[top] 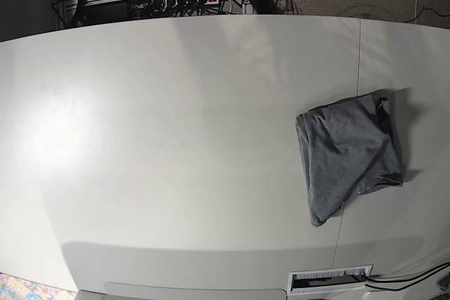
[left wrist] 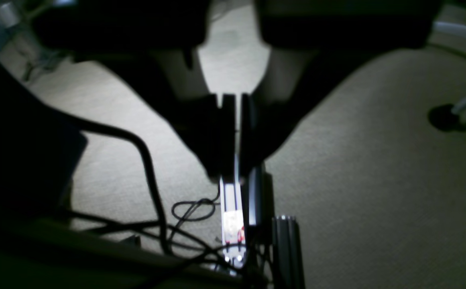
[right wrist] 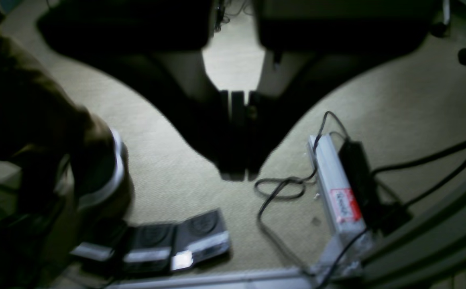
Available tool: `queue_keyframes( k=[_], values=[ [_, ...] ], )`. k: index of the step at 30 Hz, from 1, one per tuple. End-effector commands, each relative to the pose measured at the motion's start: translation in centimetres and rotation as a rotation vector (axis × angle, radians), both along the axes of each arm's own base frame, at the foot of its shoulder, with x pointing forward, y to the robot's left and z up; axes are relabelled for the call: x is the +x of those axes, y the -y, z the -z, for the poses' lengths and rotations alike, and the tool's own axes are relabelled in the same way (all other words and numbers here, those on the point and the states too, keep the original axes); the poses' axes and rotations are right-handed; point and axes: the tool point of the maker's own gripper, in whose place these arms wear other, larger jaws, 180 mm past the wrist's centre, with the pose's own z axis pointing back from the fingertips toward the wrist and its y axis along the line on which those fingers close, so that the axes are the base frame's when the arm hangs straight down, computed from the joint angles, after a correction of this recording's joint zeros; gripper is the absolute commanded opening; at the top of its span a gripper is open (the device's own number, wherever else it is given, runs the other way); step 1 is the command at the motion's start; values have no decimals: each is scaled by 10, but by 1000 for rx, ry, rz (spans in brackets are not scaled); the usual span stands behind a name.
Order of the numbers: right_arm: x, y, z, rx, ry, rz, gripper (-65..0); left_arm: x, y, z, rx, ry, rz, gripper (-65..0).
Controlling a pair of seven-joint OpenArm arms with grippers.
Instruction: Fold the T-shirt properly
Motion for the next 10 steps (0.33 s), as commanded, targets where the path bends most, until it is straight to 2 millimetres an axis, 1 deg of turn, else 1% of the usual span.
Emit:
queue_keyframes(
  k=[1,6,10],
  values=[
    [-2,-2,0,1,-5,9,-650,-6,3,-2,-5,1,8,-650],
    [-2,-9,1,12,-5,12,-650,3,4,-2,-7,36,2,-650],
    [-4,-9,1,12,-7,12,-650,7,3,-2,-7,44,1,-650]
  ],
)
